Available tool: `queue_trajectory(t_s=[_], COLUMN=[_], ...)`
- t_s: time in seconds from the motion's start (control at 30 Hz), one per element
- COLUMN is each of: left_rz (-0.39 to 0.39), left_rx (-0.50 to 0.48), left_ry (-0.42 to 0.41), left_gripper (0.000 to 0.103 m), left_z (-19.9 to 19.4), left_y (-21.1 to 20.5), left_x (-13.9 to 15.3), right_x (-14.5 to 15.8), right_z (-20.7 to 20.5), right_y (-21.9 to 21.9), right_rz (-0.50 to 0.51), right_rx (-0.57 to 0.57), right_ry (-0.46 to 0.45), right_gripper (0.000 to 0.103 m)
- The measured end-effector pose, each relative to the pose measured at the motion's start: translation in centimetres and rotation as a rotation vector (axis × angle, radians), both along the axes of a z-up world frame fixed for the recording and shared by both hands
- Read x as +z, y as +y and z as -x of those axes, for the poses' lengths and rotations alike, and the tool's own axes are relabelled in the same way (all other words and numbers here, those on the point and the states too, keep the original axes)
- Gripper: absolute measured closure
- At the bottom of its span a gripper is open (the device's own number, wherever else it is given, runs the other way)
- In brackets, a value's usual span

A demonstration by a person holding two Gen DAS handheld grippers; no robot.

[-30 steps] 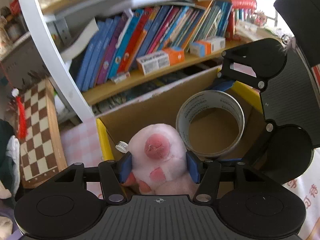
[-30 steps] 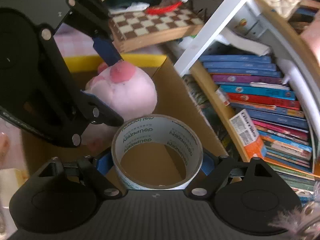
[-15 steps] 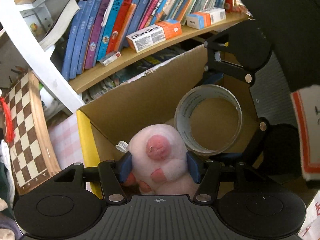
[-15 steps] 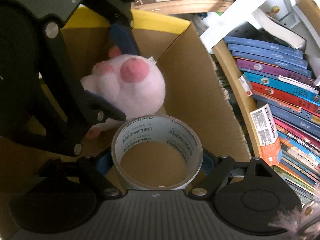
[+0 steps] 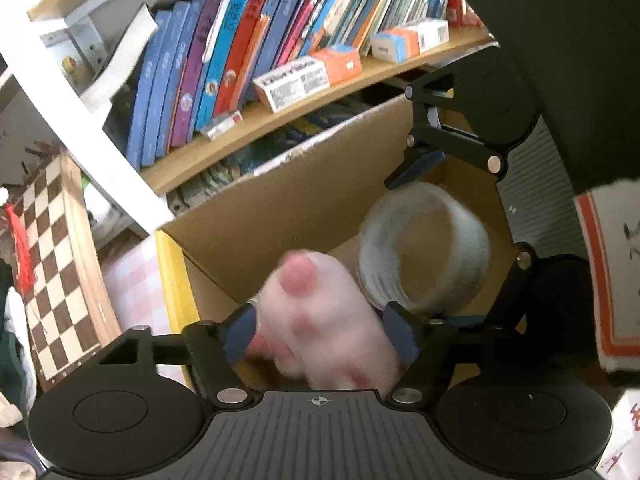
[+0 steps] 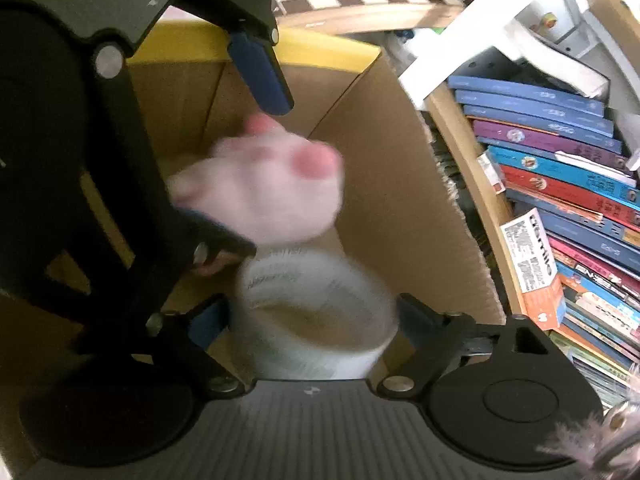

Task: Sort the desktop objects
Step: 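Open the left tool to drop the pig while the right tool releases the tape roll in the box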

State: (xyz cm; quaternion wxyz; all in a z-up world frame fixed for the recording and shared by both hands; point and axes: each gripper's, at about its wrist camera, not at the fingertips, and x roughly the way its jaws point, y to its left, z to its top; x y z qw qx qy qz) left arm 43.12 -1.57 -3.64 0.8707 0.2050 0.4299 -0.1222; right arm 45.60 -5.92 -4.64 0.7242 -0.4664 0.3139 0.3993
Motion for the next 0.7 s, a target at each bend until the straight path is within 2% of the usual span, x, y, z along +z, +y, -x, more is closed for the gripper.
queue_trajectory(t_s=[0.07,0.4,0.7], left_rz=[0.006,0.064,0.096], left_rx=[0.000,0.023,0.054], left_ry=[-0.019,-0.124,-0.225], left_gripper=[0.019,0.013,0.012], left_z=[0.3,3.0,6.2], left_y=[0.1,0.7,1.6], left_x=[0.5,3.7,6.4], right_x=[0.6,4.2,7.7], right_z=[0.2,1.7,4.3], right_y=[-0.2,-3.2,-5.9], right_rz=[-0.013,-0.120,-0.272], right_rx=[-0.007,-0.088,-0.160], right_ry=[-0.015,-0.055,-0.147], right_gripper=[0.002,0.002,0.002])
